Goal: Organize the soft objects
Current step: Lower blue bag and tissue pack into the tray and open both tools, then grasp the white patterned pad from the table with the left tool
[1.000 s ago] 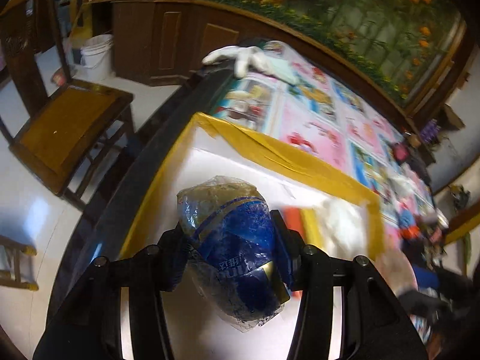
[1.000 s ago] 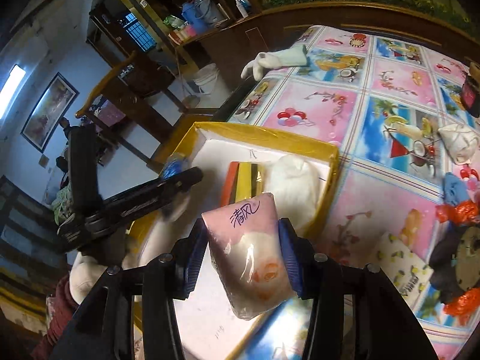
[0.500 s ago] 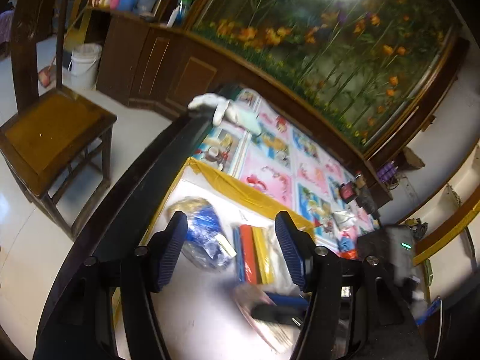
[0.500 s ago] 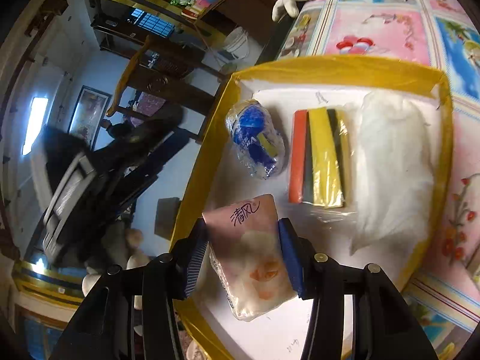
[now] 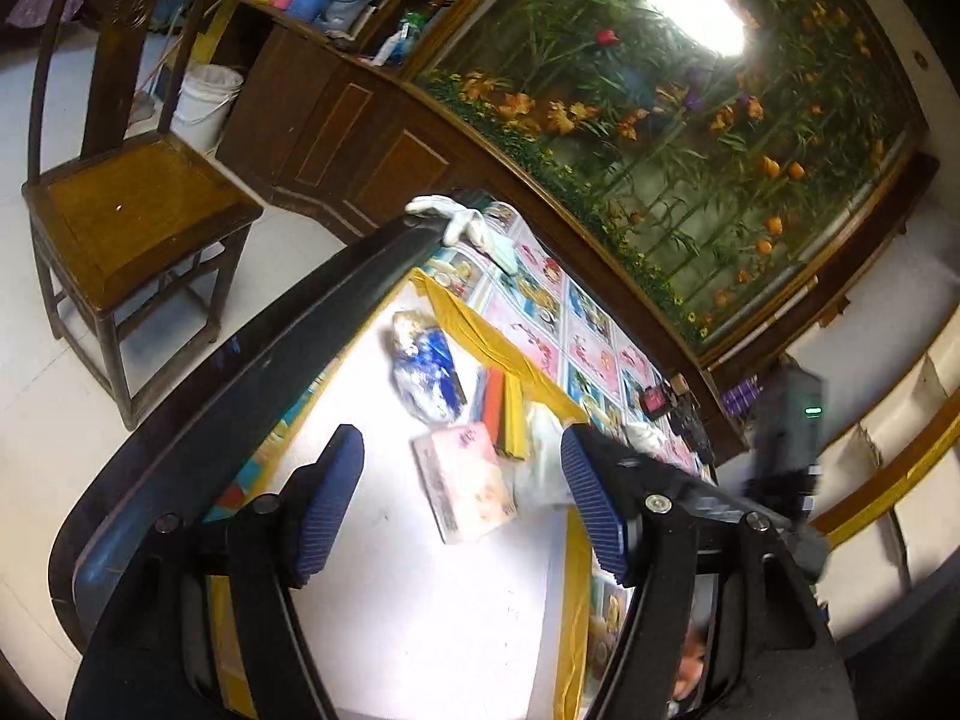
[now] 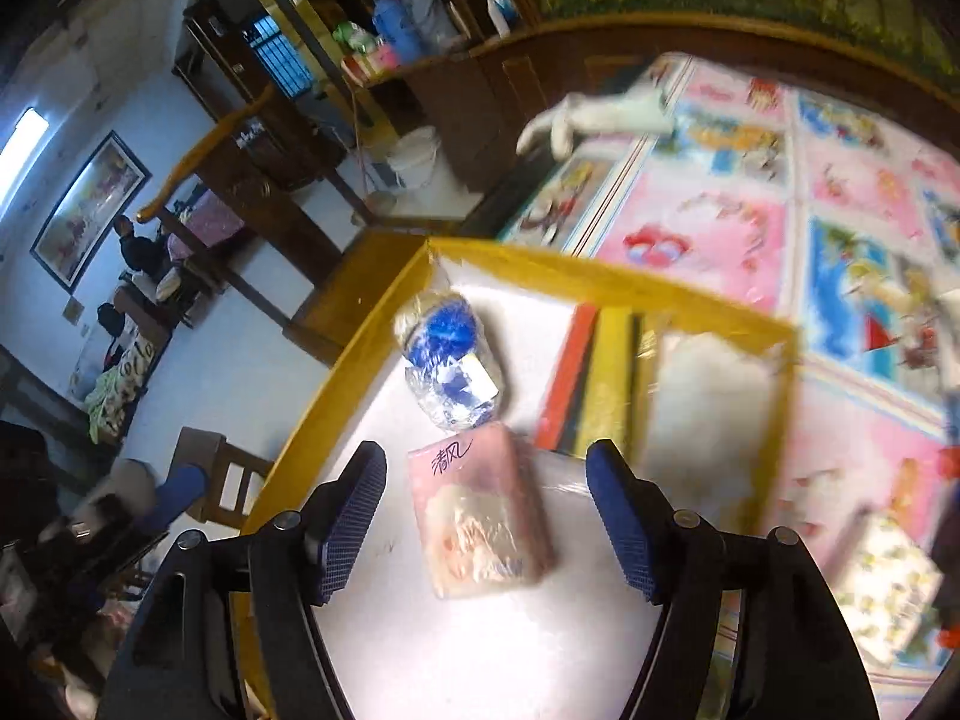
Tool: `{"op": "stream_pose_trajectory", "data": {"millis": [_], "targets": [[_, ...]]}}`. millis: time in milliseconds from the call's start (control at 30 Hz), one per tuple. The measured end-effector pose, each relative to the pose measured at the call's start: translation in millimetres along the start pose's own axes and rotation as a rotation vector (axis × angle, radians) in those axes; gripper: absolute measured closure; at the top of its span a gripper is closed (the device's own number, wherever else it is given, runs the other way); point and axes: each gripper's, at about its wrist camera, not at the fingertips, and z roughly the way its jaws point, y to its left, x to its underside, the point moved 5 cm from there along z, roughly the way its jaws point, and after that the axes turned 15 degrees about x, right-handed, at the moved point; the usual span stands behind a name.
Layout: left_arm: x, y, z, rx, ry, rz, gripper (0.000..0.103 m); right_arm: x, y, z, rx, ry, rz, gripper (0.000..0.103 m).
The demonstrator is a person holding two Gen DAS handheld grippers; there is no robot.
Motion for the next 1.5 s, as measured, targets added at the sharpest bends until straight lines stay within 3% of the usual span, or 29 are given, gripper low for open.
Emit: {"op": "stream_pose_trajectory", "data": {"millis": [67,133,200,300,367,467,633,700,900,1000,1100,1133,1233,1333,1433,1500], "targets": [[8,-16,4,0.003,0.024,0.057,0.035,4,-13,-44,0.067,-0.113,-0.018,0.027],[18,-31,10,0.025,0.06,0.1,0.035,14,-32,-90,0.201,-0.253,-0.041,0.005],[32,-51,23,0.056,0.121,0.141,0.035,29,-56,-121,0.309,-0.353,-0.044,0.0],[59,-80,50,0.11,0.251,0.164,0.035,63,-110,-130,0.421,-0.295,0.009,0.001],[78,-96,70,0.138,0.341,0.162,0.035,90,-151,-122,0.41,-0.235,0.106,0.001],[99,-117,97,0.119,0.425,0.172,0.035,120,-203,-109,0.379,-0.171,0.259,0.001],[115,-143,149,0.007,0.473,0.261,0.035,138,-254,-104,0.375,-0.191,0.39,0.001],[119,-148,173,-0.022,0.491,0.288,0.035,149,-257,-103,0.364,-0.209,0.414,0.001],[110,-139,250,-0.224,0.501,0.369,0.036,163,-276,-90,0.272,-0.235,0.501,0.001],[105,-128,274,-0.28,0.511,0.377,0.036,166,-282,-81,0.251,-0.251,0.512,0.001],[115,-111,290,-0.325,0.6,0.344,0.036,165,-277,-78,0.253,-0.252,0.484,0.001],[118,-110,289,-0.348,0.611,0.377,0.036,165,-275,-77,0.261,-0.253,0.472,0.001],[138,-116,276,-0.327,0.709,0.417,0.036,163,-271,-79,0.272,-0.262,0.456,0.001],[166,-135,255,-0.217,0.821,0.462,0.036,164,-272,-80,0.268,-0.259,0.469,0.001],[174,-155,223,-0.13,0.82,0.518,0.036,166,-277,-80,0.251,-0.254,0.497,0.001],[169,-162,200,-0.123,0.766,0.531,0.036,167,-281,-78,0.236,-0.242,0.521,0.001]]}}
